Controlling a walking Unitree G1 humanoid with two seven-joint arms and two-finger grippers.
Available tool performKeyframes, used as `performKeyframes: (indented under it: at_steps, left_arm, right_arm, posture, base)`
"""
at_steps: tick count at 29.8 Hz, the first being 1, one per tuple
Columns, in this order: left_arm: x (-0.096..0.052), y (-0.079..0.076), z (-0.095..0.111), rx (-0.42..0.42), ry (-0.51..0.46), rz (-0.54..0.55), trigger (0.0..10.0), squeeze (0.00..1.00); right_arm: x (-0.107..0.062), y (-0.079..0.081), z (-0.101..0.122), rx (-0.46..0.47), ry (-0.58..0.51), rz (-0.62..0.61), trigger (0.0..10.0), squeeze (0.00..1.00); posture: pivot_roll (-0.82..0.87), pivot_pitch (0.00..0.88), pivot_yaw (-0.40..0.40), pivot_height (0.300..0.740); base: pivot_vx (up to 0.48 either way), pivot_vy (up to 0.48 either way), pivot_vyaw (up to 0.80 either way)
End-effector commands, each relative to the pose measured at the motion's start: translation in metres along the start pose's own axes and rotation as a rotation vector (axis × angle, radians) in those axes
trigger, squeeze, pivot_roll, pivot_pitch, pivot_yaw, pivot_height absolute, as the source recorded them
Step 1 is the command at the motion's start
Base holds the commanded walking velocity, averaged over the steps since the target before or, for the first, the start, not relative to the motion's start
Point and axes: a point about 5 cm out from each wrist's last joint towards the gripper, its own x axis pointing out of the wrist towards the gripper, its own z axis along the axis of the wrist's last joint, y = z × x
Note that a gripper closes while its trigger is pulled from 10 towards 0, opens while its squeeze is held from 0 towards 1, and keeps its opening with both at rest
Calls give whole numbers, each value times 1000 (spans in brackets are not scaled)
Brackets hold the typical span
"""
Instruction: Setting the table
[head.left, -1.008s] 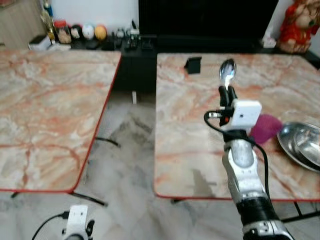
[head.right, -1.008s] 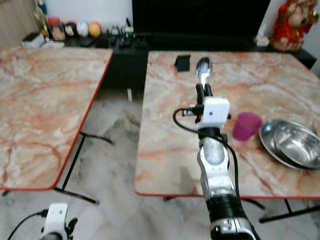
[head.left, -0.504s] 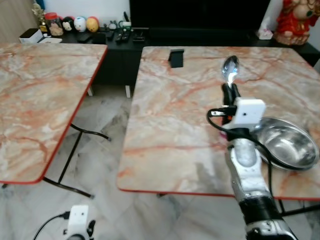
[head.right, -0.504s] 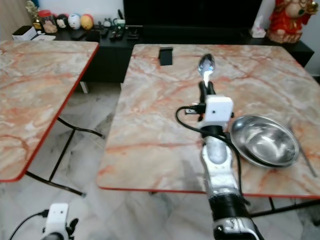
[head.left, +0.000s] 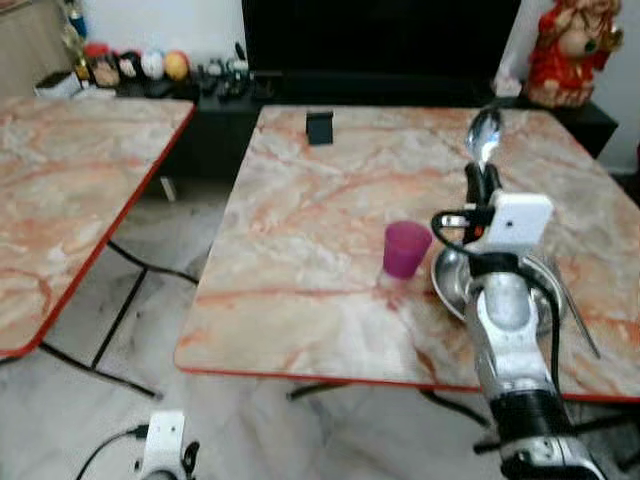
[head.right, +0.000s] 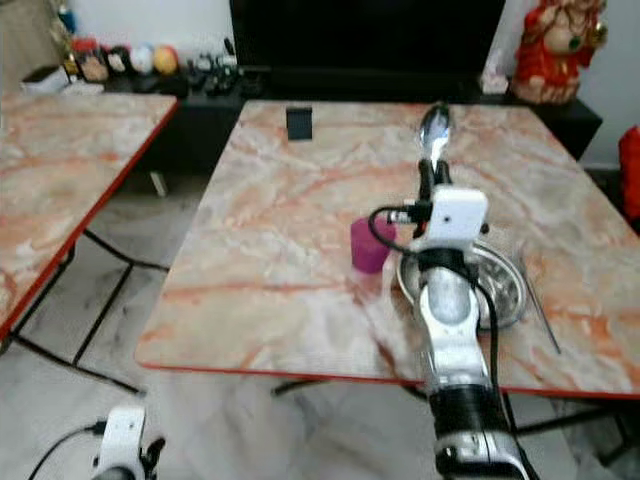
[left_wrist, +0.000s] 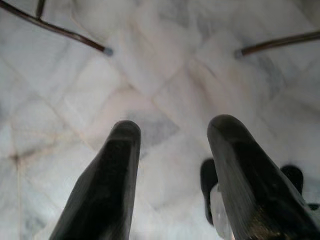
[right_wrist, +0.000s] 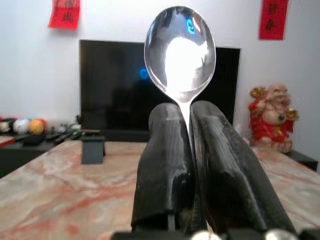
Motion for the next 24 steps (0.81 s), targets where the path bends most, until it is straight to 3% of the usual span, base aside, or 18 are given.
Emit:
performKeyframes:
  at_steps: [1,24]
  left_arm:
    - [0,0,0,2,6,0,10000,0]
    - [0,1,0,1,8,2,10000,0]
  right_arm:
    - [2,-2,2,-2,-4,-5,10000,0]
    - [4,-3,0,-5,9,-19,10000,0]
  posture:
    - [-30,0,-23,740]
    - [-27,0,-20,740]
  base:
    - [0,-277,0]
    - [0,-276,0]
